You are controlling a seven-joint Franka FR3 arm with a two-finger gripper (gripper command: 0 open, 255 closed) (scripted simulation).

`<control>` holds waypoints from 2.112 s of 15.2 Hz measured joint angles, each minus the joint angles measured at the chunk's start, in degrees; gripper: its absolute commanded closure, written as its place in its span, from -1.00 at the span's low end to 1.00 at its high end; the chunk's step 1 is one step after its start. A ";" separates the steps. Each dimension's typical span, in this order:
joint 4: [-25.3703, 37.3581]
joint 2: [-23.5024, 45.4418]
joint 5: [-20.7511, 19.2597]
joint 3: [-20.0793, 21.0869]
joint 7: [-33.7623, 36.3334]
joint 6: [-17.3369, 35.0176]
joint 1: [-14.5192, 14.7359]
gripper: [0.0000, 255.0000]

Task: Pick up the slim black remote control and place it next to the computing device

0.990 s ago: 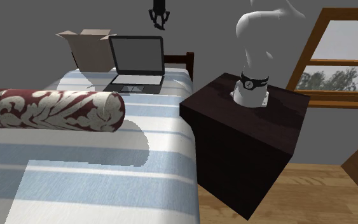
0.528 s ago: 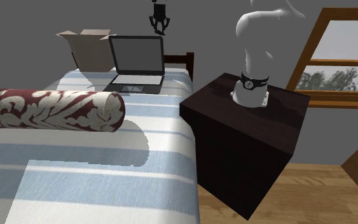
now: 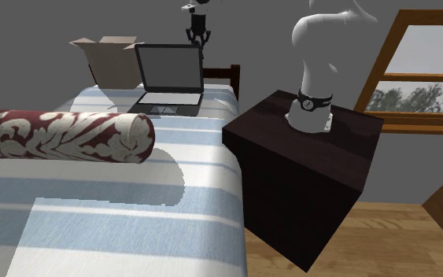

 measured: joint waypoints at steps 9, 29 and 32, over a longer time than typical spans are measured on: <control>-1.69 -3.19 -2.38 -2.30 1.30 4.41 1.07 1.00; -2.19 -11.19 -7.59 -7.83 3.34 13.16 3.88 1.00; -1.98 -12.38 -8.38 -8.63 3.71 14.57 4.36 1.00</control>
